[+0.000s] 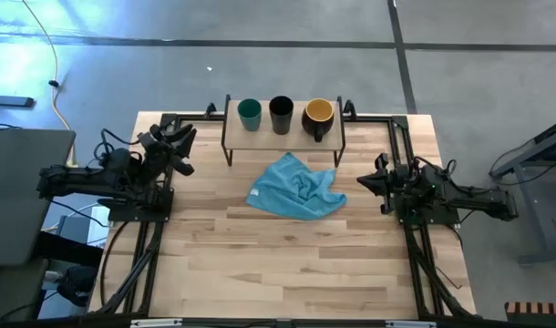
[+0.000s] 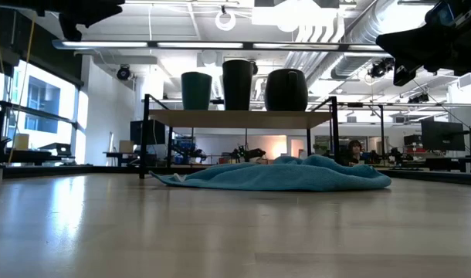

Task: Stack small to large cups/mugs on shelf
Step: Return to Home Position

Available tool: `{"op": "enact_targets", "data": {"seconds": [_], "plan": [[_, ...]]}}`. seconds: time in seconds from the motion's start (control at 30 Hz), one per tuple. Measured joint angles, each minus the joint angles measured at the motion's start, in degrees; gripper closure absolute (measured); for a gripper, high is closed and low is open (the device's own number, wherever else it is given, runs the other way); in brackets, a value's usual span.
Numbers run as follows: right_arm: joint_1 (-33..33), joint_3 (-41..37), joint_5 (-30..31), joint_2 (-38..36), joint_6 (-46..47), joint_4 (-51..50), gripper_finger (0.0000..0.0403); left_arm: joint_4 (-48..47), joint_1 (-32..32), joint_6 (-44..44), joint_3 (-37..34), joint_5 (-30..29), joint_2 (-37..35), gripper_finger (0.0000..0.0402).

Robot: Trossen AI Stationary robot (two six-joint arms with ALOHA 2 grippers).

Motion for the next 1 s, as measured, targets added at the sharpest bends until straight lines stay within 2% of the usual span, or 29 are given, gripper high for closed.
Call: {"op": "enact_targets", "data": {"seconds": [0.37, 0.6, 1.0], "plan": [[0.0, 0.0, 0.9, 0.0, -0.4, -0.5, 0.0402, 0.4, 0.0, -6.6, -3.9, 1.0, -1.5, 0.0305], [0.0, 0.0, 0.9, 0.0, -0.1, -0.5, 0.0402, 4.6, 0.0, -5.1, -6.1, 6.2, -1.5, 0.0305], [0.0, 0.0, 0.9, 0.0, 0.8, -0.9, 0.0402, 10.5, -1.6, -5.2, -10.3, 6.4, -3.0, 0.0305]]}}
